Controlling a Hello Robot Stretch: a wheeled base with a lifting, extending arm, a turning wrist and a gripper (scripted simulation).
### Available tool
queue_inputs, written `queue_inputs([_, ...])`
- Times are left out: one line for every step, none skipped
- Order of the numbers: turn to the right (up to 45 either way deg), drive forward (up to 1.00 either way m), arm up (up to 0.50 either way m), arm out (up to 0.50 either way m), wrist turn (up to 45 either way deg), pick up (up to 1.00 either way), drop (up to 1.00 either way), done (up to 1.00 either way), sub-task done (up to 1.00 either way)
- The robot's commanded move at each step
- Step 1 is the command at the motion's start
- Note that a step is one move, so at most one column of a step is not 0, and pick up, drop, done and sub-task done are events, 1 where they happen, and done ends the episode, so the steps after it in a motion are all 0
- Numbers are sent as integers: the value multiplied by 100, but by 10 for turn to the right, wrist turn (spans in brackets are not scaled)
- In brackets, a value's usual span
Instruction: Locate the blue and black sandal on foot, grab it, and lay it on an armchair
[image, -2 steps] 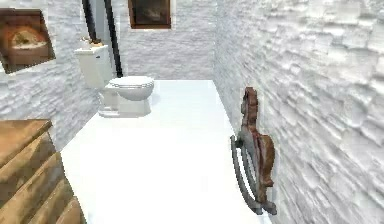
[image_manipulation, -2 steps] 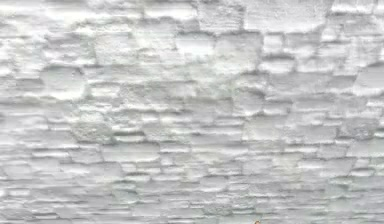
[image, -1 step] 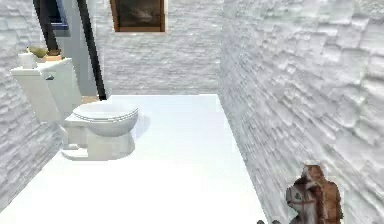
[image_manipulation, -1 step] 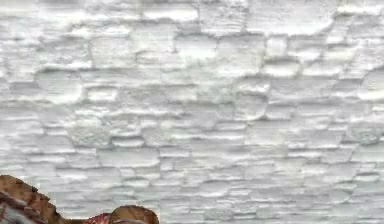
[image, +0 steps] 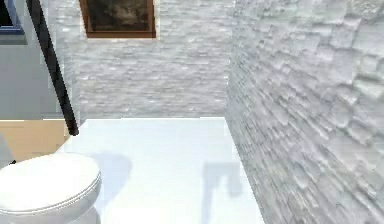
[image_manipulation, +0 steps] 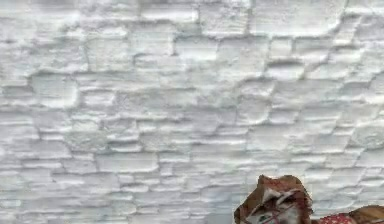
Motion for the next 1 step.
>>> queue_inputs([0,55,0,0,0,0,0,0,0])
